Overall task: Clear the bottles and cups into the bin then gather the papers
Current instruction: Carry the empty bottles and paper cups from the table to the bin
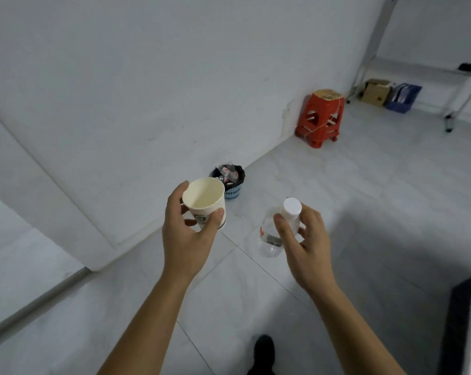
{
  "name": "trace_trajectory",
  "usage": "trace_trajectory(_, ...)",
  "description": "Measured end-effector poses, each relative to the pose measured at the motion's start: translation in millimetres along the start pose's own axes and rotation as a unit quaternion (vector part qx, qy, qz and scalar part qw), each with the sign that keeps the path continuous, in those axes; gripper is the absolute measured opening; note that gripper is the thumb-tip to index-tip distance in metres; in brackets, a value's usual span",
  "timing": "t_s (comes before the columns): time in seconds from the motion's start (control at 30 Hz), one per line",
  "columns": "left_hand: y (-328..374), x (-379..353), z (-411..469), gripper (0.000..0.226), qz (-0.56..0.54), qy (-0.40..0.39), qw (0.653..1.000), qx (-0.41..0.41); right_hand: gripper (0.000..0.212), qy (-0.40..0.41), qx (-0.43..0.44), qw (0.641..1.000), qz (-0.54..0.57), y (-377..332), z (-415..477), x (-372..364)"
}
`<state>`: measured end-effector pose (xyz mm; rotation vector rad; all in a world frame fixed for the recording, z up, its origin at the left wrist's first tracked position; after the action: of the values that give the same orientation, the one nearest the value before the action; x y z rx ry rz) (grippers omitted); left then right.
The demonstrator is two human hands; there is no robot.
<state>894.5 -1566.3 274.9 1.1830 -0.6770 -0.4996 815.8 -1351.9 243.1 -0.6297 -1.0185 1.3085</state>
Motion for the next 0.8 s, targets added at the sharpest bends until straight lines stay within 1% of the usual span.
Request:
trace_trajectory(0.17, -55, -78, 123, 0.072, 0.033, -0.057, 0.998, 0.015, 0.025, 0.038, -0.04, 0.998, 0.004, 90, 104, -54)
trace_trajectory(0.27, -77, -112, 207, 0.072, 0.059, -0.072, 0.995, 0.042, 0.025, 0.04, -0.092, 0.995, 0.022, 138, 184, -92)
trace_trajectory(0.4, -89, -135, 321, 0.073, 0.082, -0.064, 0.993, 0.046, 0.029, 0.022, -0.103, 0.994, 0.034, 165, 297, -144)
trace_trajectory(0.53, -117, -146, 415, 0.073, 0.07, -0.028, 0.994, 0.08, 0.026, -0.025, -0.11, 0.993, 0.027, 190, 388, -194)
trace_trajectory(0.67, -174, -173, 504, 0.073, 0.054, -0.01, 0.991, 0.12, 0.025, -0.061, -0.124, 0.99, 0.003, 248, 465, -243)
trace_trajectory(0.8, -242, -218, 602, 0.071, 0.04, -0.026, 0.987, 0.156, 0.024, -0.055, -0.154, 0.986, -0.029, 319, 542, -295)
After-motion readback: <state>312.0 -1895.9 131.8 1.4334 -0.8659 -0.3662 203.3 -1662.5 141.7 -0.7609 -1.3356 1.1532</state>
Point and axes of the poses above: each hand's wrist, its own z-axis towards the middle knuckle, its own x-axis out of the back of the hand, y = z × x, the point moved 4 cm from there along z, towards the middle knuckle, and after that the axes turned 7 degrees about x, right-handed, at the moved point
